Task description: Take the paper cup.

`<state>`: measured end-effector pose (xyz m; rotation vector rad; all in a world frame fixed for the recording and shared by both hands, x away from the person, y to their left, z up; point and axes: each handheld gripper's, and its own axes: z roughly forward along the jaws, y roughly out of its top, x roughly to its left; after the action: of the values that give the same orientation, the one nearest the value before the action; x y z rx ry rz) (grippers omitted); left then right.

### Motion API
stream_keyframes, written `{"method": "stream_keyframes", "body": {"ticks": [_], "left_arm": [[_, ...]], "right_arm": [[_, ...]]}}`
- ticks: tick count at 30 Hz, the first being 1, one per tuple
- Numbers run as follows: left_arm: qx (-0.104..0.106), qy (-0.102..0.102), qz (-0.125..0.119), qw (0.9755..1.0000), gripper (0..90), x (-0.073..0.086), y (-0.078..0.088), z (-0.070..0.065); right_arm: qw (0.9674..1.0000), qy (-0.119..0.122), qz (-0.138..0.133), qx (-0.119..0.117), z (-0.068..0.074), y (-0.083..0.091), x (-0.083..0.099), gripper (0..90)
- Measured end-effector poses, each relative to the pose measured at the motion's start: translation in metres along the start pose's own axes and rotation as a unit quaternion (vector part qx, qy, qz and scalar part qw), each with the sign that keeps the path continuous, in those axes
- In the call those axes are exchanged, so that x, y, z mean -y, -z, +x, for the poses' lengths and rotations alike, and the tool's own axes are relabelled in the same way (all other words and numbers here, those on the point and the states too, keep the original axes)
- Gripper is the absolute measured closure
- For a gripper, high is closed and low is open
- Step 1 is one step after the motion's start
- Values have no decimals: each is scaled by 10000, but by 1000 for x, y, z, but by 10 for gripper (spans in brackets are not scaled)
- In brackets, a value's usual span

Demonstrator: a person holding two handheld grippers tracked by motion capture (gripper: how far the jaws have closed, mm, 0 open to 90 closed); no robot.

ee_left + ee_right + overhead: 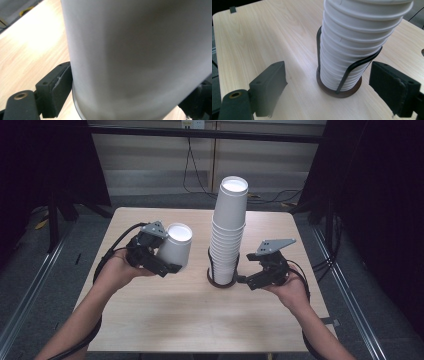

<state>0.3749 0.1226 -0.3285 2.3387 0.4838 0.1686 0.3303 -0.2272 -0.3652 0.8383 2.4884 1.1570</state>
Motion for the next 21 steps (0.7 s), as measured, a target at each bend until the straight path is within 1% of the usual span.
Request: {"method": "stream_keyframes", "body": {"ticks": [1,2,3,4,6,7,8,14,16,17,18,20,21], "left_arm": [[9,56,-4,10000,125,1,-1,-1],[7,-23,69,10000,125,1,-2,-1],[-6,41,64,10000,125,2,-4,-3],[24,-58,174,9998,125,2,-4,-3],[62,-101,251,9996,125,3,-8,-5],[45,-133,293,9995,125,3,-10,-7],[55,-120,300,9995,125,3,-12,-8],[124,-233,399,9989,126,5,-20,-15],[133,-197,380,9990,126,6,-24,-17],[167,-253,430,9986,126,6,-25,-17],[157,-152,390,9990,126,7,-27,-19],[167,-229,481,9984,127,8,-30,-20],[173,-237,515,9982,129,9,-32,-21]], "right_arm": [[10000,29,14,5,1,-1,0,135],[10000,61,34,-17,1,-1,0,135],[10000,71,55,-29,2,-2,0,133],[9999,88,72,-55,2,-3,0,131],[9998,117,116,-76,3,-4,1,129],[9998,139,159,-61,3,-5,1,129],[9997,139,182,-79,4,-5,1,129],[9993,219,262,-125,6,-6,2,130],[9992,239,297,-151,7,-6,2,129],[9991,245,297,-166,7,-7,3,129],[9990,253,308,-188,7,-7,4,129],[9989,252,329,-217,8,-8,5,129],[9988,268,342,-237,8,-8,5,128]]}}
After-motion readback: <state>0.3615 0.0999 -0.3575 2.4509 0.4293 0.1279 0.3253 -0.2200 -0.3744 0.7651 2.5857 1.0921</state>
